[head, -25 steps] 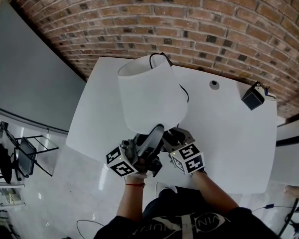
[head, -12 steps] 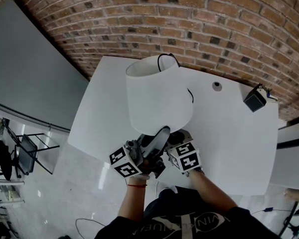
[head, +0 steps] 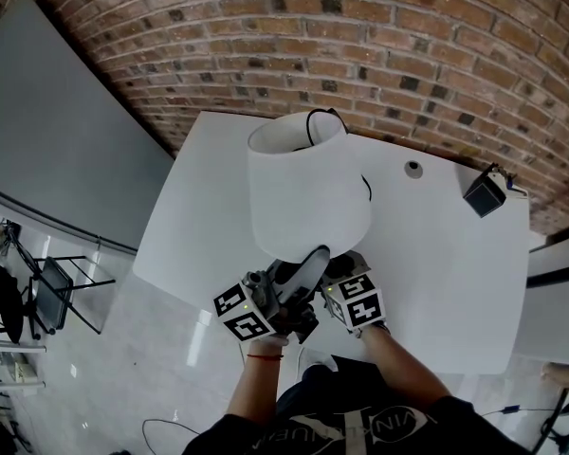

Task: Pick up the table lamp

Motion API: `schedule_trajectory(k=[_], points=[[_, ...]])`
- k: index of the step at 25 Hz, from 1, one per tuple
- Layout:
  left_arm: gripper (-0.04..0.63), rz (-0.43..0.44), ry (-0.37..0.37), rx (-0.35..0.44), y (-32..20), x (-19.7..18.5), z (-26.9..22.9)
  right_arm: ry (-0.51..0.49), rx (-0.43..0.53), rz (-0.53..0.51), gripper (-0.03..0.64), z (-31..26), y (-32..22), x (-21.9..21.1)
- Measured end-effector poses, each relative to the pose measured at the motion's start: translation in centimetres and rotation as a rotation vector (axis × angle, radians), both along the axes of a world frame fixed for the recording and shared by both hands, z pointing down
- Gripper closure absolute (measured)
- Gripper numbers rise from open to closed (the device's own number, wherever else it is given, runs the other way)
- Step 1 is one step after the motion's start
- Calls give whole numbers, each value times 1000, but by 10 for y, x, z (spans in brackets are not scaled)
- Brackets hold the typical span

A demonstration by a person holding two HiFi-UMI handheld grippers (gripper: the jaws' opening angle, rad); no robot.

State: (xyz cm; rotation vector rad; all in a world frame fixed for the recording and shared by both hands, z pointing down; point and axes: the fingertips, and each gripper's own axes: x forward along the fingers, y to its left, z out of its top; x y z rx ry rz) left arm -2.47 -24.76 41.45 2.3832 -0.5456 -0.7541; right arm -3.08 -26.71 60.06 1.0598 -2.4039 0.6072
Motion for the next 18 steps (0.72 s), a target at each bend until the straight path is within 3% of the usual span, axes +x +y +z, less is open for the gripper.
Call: schedule_trajectory(k=[18], points=[[583,1,-34,93,19,-2,-48,-55,113,-8,466,-52,2,-8]])
